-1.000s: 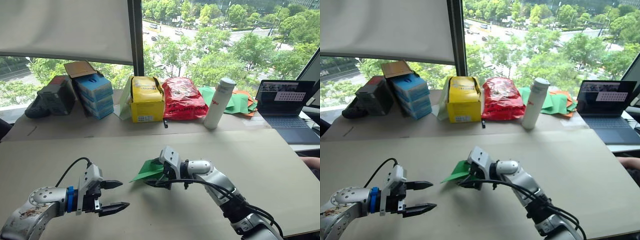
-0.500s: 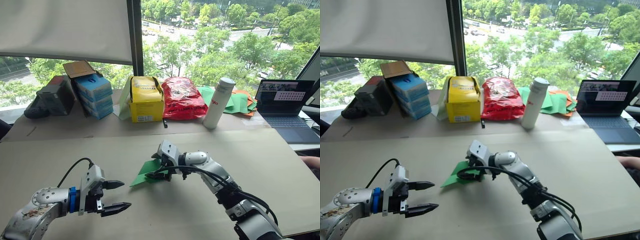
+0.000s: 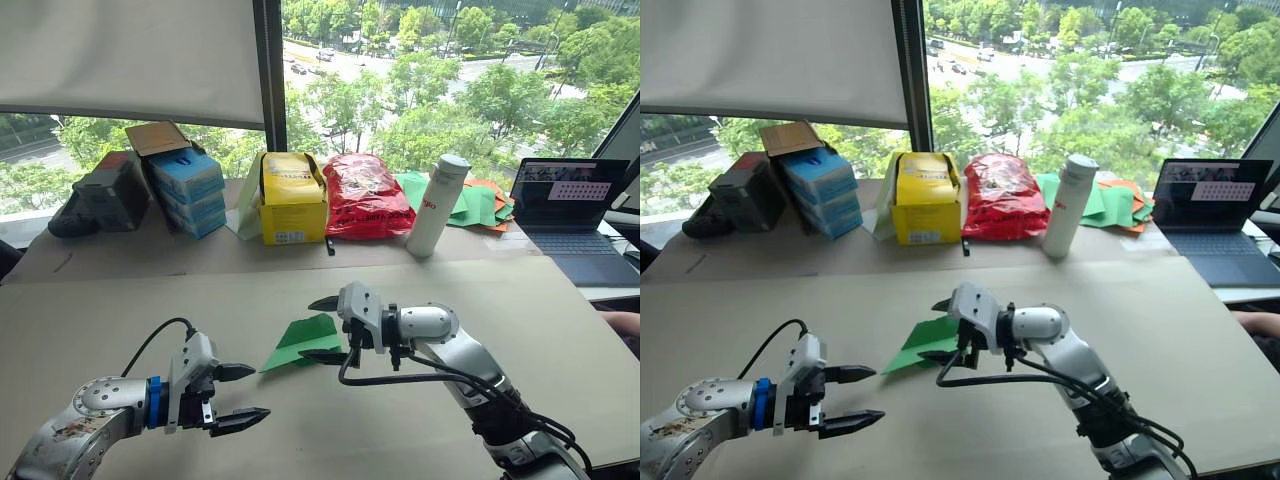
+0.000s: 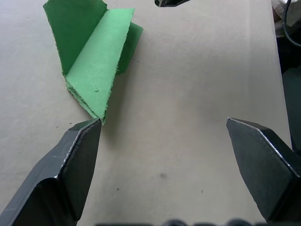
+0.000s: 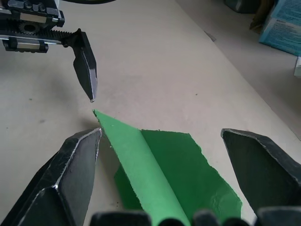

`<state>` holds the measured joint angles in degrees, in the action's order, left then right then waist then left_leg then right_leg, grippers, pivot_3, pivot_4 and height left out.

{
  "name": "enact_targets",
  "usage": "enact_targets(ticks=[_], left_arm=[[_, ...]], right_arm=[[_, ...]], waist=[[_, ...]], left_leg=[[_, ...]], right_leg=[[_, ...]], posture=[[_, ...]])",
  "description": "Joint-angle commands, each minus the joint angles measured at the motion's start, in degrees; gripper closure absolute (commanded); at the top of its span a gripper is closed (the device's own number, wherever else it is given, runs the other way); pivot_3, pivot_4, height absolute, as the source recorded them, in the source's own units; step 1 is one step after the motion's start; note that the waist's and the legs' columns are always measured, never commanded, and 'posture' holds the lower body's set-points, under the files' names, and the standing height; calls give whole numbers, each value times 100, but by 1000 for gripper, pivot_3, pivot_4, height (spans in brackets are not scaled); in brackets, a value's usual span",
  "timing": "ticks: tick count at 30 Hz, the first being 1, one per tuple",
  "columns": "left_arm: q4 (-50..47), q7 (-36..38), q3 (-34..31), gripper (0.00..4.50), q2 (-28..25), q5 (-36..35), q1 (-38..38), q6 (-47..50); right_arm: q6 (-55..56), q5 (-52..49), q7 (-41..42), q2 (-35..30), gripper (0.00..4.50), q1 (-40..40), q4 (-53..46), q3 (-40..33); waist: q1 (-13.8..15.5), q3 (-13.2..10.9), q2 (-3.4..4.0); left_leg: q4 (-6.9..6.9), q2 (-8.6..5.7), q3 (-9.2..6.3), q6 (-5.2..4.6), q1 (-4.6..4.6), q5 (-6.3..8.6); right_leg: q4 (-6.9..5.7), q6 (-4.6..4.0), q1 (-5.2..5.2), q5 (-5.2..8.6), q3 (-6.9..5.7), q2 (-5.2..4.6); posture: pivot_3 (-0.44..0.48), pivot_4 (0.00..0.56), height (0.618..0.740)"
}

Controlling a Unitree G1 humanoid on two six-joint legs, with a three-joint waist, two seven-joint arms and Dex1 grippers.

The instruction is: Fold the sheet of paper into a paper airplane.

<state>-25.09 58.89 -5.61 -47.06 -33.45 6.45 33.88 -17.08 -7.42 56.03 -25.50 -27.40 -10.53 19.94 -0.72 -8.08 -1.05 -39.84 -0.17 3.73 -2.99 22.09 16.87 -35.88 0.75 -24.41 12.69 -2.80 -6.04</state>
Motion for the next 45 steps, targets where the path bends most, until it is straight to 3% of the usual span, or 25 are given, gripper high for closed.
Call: enact_targets(ticks=[1,8,18,27,39,45], left_arm=[[-254,-46,-85,30,-102,-170,-183,169],[-453,-163,-167,30,-140,-391,-362,520],[-465,-257,-223,30,-187,-544,-444,691],[-431,-226,-248,30,-131,-422,-67,395],[-344,-132,-247,30,-142,-332,99,161],[-471,-257,-220,30,-137,-428,-54,340]], right_arm=[[196,61,135,-222,0,235,-400,90],[154,163,17,18,0,293,-13,373],[617,930,-278,460,0,-701,1616,637],[630,989,-402,852,0,-1280,2370,466],[420,1020,-450,1060,0,-1528,2766,303],[368,952,-337,951,0,-1483,2435,204]], waist=[[10,0,-1],[-13,0,-1],[-1,-1,0],[-15,-1,1],[-24,-2,3],[-21,-3,4]], left_leg=[[0,0,0,0,0,0],[-1,2,2,0,-3,-1],[-3,2,2,6,-4,-5],[-1,3,2,12,-4,-8],[-1,3,1,13,-3,-8],[0,3,1,14,-2,-8]], right_leg=[[1,0,1,0,0,1],[0,0,3,0,2,16],[-1,-1,4,1,12,56],[-2,-1,2,1,18,56],[-4,-2,-2,0,18,29],[-4,-2,-2,0,18,27]], posture=[[0,150,740],[0,150,740],[0,150,740],[0,150,740],[0,150,740],[0,150,740]])
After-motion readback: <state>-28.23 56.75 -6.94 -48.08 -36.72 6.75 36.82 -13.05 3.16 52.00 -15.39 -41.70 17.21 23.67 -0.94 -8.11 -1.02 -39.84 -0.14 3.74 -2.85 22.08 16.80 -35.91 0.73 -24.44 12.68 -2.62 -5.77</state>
